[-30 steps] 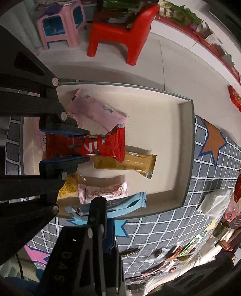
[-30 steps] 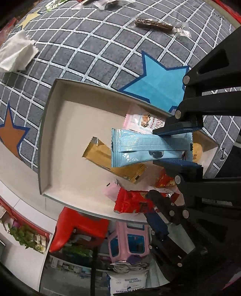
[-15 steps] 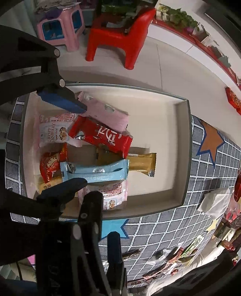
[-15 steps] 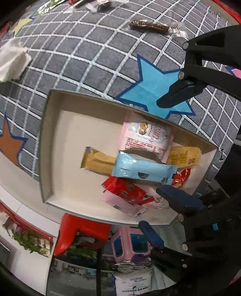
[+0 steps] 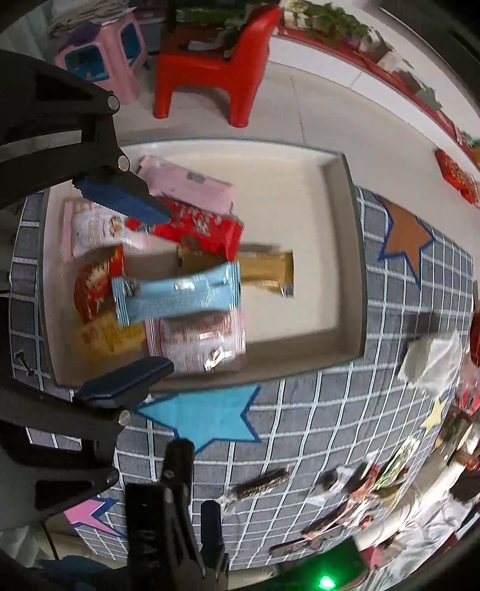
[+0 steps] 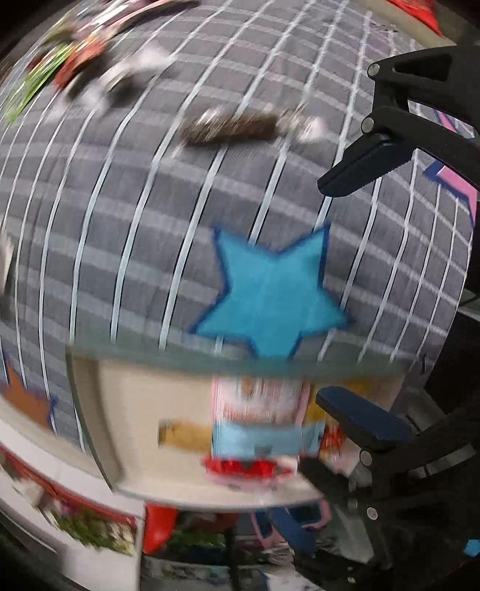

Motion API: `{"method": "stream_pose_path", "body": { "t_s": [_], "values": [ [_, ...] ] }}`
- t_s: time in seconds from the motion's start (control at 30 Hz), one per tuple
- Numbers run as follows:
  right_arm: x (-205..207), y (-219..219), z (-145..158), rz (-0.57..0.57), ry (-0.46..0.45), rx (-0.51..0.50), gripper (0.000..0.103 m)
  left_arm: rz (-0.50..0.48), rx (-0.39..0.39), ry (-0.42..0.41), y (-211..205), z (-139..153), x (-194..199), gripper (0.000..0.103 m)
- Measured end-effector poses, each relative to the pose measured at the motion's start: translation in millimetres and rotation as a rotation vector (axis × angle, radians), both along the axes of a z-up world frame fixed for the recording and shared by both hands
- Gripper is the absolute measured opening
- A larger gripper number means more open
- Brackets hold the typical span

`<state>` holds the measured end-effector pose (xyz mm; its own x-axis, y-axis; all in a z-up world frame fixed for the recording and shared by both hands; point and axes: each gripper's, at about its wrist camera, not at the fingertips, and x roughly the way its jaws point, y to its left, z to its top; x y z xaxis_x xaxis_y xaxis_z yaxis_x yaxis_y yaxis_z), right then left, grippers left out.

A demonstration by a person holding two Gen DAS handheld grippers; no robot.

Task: Organize snacks
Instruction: 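Grasp clear-wrapped candy with left tool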

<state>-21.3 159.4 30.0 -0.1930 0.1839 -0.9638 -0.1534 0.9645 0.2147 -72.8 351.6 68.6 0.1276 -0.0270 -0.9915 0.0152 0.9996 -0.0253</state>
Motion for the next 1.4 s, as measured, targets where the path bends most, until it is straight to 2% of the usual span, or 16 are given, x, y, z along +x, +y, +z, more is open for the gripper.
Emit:
{"method": "stream_pose_path", "body": {
  "t_s": [0.17, 0.37, 0.57, 0.63, 0.8, 1.07, 1.2, 1.4],
  "values": [
    [-3.0, -56.7, -10.4, -0.102, 0.024, -0.057, 0.103, -0.061, -0.015, -0.003, -24.1, 3.8, 6.5, 0.077],
    [-7.9, -119.1, -16.2, -0.216, 0.041, -0.077, 0.103, -0.140, -0.027, -0.001, -64.0, 5.6, 21.0, 0.077],
    [-6.7, -168.0, -20.0, -0.280, 0.056, -0.073, 0.103, -0.199, -0.052, -0.004, -103.6, 13.1, 36.6, 0.077],
    [-12.3, -191.9, -23.4, -0.292, 0.064, -0.070, 0.103, -0.201, -0.087, 0.000, -118.9, 14.8, 50.3, 0.077],
    [-47.8, -239.9, -26.8, -0.351, 0.088, -0.051, 0.103, -0.115, -0.207, 0.055, -158.5, 7.2, 102.5, 0.077],
    [-71.1, -286.0, -30.3, -0.465, 0.100, 0.007, 0.103, 0.088, -0.307, 0.145, -220.6, -25.4, 178.9, 0.077],
    [-77.4, -297.1, -28.3, -0.514, 0.094, 0.033, 0.103, 0.187, -0.283, 0.170, -236.9, -44.2, 205.3, 0.077],
    [-101.6, -352.4, -32.7, -0.550, 0.092, 0.064, 0.103, 0.231, -0.210, 0.185, -252.2, -61.8, 222.4, 0.077]
  ]
}}
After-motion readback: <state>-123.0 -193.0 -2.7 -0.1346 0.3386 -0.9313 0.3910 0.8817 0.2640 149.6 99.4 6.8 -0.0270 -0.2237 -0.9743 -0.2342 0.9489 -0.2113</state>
